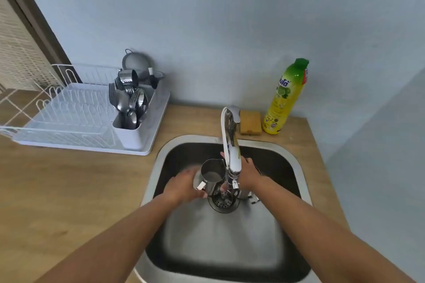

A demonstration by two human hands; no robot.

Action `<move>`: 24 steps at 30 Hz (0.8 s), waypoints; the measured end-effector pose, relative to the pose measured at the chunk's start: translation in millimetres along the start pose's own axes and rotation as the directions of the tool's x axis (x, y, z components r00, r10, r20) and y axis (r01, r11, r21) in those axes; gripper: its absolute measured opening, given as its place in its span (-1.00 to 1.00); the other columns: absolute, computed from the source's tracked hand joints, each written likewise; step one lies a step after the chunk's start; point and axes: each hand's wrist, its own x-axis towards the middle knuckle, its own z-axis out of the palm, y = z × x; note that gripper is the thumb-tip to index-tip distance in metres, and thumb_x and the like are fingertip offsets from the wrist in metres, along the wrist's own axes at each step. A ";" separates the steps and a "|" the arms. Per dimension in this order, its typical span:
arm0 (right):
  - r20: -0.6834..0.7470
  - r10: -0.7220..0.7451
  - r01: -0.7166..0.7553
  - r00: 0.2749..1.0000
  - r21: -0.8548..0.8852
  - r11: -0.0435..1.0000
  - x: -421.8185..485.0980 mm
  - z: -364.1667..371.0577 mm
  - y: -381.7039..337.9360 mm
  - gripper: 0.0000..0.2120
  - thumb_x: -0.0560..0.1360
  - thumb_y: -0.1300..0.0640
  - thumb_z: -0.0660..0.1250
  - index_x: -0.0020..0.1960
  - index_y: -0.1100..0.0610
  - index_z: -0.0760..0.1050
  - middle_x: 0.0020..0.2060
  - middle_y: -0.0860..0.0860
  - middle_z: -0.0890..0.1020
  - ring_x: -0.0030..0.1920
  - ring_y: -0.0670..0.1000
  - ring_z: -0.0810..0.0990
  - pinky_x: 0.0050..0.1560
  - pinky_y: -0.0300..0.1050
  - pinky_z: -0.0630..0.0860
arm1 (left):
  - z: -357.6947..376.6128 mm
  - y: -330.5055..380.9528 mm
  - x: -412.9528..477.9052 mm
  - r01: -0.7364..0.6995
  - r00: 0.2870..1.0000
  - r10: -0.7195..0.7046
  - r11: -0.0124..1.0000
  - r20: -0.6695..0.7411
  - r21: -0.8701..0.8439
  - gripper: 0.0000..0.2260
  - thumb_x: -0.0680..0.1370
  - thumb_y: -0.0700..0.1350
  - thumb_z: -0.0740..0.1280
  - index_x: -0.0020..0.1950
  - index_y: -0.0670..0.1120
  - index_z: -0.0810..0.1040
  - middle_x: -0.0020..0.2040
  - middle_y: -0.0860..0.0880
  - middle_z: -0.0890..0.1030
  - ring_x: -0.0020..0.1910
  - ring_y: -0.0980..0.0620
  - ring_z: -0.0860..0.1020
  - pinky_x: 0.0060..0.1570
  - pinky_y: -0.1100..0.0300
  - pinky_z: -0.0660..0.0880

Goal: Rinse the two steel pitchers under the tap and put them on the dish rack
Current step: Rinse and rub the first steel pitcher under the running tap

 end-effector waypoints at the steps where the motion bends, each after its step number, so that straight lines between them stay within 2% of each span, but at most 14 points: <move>1: 0.009 -0.001 0.001 1.000 0.008 1.000 4.6 1.1 -0.1 -0.17 0.52 -0.04 0.39 0.61 0.11 -0.01 0.54 0.16 0.17 0.53 0.17 0.09 0.50 0.10 0.01 | 2.3 -2.0 1.9 0.025 1.000 -0.025 0.999 0.001 -0.038 -0.18 0.38 0.16 0.49 0.54 0.10 0.17 0.48 -0.01 0.37 0.41 -0.05 0.40 0.34 -0.01 0.40; 5: 0.024 0.017 -0.017 1.000 0.004 1.000 20.6 9.9 3.7 -0.20 0.52 -0.02 0.39 0.59 0.09 0.03 0.54 0.15 0.20 0.53 0.15 0.09 0.51 0.08 -0.02 | 12.9 -13.8 8.7 0.102 0.995 -0.102 0.989 0.004 -0.111 -0.38 0.44 0.11 0.45 0.46 0.06 0.36 0.43 0.00 0.44 0.33 -0.02 0.48 0.28 0.07 0.45; 9: 0.001 -0.001 0.001 1.000 0.076 0.997 16.3 10.6 -0.6 -0.26 0.53 -0.01 0.39 0.57 0.09 0.10 0.51 0.16 0.24 0.52 0.14 0.12 0.54 0.06 -0.03 | 18.0 -19.4 10.7 0.082 0.996 -0.085 0.987 -0.021 -0.141 -0.68 0.48 0.07 0.40 0.24 0.12 0.58 0.31 0.04 0.54 0.18 0.03 0.56 0.16 0.10 0.52; 11: -0.046 -0.004 0.008 0.999 0.085 0.996 12.0 10.7 -5.1 -0.25 0.47 -0.09 0.44 0.53 0.11 0.19 0.47 0.14 0.29 0.51 0.11 0.16 0.55 0.05 0.01 | 17.9 -20.6 11.5 0.090 0.995 -0.097 0.980 -0.029 -0.177 -0.80 0.49 0.03 0.38 0.11 0.13 0.64 0.20 0.04 0.59 0.10 0.03 0.59 0.09 0.09 0.54; 14: -0.092 0.008 0.002 0.996 0.110 0.994 5.7 13.2 -10.9 -0.22 0.39 -0.17 0.49 0.49 0.07 0.27 0.43 0.11 0.34 0.49 0.08 0.21 0.57 0.03 0.03 | 18.0 -22.5 10.7 0.125 0.991 -0.132 0.963 -0.013 -0.241 -0.87 0.47 -0.02 0.39 -0.01 0.07 0.66 0.08 0.01 0.64 0.04 0.02 0.60 0.06 0.07 0.56; 17: -0.129 -0.001 0.022 0.992 0.162 0.987 -10.0 12.5 -15.8 -0.25 0.42 -0.13 0.48 0.49 0.09 0.29 0.45 0.10 0.34 0.51 0.05 0.20 0.58 -0.01 -0.05 | 22.8 -27.8 6.2 0.132 0.990 -0.141 0.941 -0.007 -0.311 -0.90 0.46 0.00 0.40 -0.06 0.04 0.64 0.04 0.02 0.65 0.05 0.03 0.61 0.09 0.06 0.55; 20: -0.188 0.022 0.032 0.982 0.275 0.961 -27.4 12.1 -17.9 -0.23 0.41 -0.08 0.51 0.49 0.12 0.28 0.46 0.13 0.33 0.52 0.10 0.20 0.59 -0.02 -0.11 | 22.8 -27.3 -5.0 0.090 0.991 -0.124 0.903 -0.055 -0.419 -0.88 0.47 0.02 0.42 -0.05 0.02 0.60 -0.04 0.06 0.66 -0.03 0.08 0.61 0.01 0.10 0.56; 24: -0.237 0.089 -0.024 0.967 0.265 0.964 -43.3 23.7 -16.4 -0.24 0.35 -0.19 0.52 0.42 0.08 0.35 0.32 0.03 0.52 0.46 0.06 0.30 0.54 -0.10 -0.15 | 22.3 -19.7 -19.7 0.020 0.995 -0.068 0.850 -0.073 -0.527 -0.92 0.52 -0.03 0.40 -0.05 -0.01 0.57 -0.04 0.11 0.64 -0.07 0.11 0.60 0.03 0.08 0.55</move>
